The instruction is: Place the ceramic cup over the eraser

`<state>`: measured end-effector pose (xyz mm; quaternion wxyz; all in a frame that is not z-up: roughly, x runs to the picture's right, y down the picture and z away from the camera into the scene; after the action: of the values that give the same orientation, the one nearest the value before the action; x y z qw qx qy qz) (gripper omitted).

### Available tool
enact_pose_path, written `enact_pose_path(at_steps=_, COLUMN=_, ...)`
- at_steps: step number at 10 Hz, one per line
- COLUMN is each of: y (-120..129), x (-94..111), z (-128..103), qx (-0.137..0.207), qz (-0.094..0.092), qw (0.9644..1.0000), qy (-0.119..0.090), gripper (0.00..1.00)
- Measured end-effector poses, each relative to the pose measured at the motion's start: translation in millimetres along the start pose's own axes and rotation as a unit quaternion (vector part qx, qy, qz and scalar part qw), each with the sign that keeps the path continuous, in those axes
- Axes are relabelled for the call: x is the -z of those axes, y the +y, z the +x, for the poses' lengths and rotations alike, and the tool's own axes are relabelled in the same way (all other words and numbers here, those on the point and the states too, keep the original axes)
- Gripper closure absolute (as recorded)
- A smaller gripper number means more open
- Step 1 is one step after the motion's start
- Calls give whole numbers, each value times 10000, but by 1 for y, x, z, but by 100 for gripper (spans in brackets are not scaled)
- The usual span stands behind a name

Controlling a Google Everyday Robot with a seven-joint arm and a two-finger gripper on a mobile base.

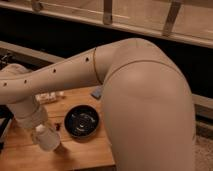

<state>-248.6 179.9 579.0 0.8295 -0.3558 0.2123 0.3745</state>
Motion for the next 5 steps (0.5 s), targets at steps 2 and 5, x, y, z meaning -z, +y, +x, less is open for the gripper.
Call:
enact_pose_path(at_steps=2, y=6, x=-1, z=-14, qx=161, qz=-136, qw=9997, qy=-97, gripper=87)
enact_pose_path(at_steps=5, y=13, x=-10, z=-32, qx=320, qz=-278, qw=9990, qy=-162, gripper=87)
